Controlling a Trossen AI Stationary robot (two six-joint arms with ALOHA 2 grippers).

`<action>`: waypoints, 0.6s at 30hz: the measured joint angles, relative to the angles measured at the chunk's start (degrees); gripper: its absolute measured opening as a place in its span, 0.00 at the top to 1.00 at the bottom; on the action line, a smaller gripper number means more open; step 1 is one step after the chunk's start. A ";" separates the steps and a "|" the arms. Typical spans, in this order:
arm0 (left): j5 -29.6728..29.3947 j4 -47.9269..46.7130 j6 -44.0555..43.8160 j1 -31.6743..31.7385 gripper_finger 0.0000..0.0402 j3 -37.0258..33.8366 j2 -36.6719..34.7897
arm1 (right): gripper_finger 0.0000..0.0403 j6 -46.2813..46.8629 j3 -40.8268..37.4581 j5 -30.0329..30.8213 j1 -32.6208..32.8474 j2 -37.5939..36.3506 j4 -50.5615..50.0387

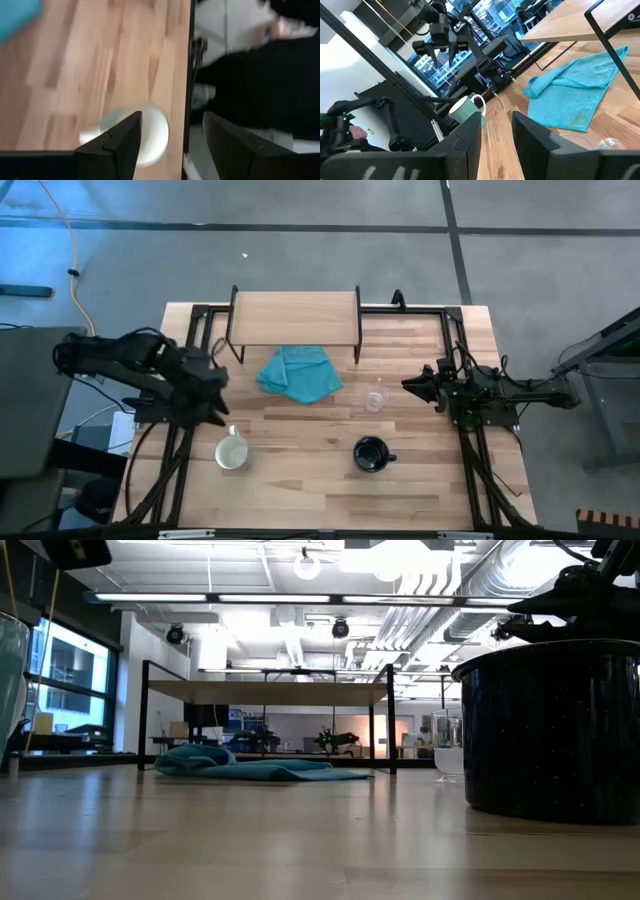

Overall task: Stack small to large cups/mugs on shelf
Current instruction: Put the light blue mug on the shelf

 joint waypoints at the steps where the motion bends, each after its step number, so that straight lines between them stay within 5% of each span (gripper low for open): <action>1: 0.31 -1.06 -0.01 -1.18 0.50 0.13 0.80 | 0.75 -0.01 0.00 0.00 0.00 0.00 0.00; 10: 1.84 -5.36 -3.01 -10.84 0.50 0.16 6.21 | 0.75 -2.74 0.00 1.63 0.02 0.01 -0.20; 18: -10.11 -0.87 2.49 -20.33 0.50 0.16 14.00 | 0.75 -2.99 0.00 2.25 0.02 0.00 -0.66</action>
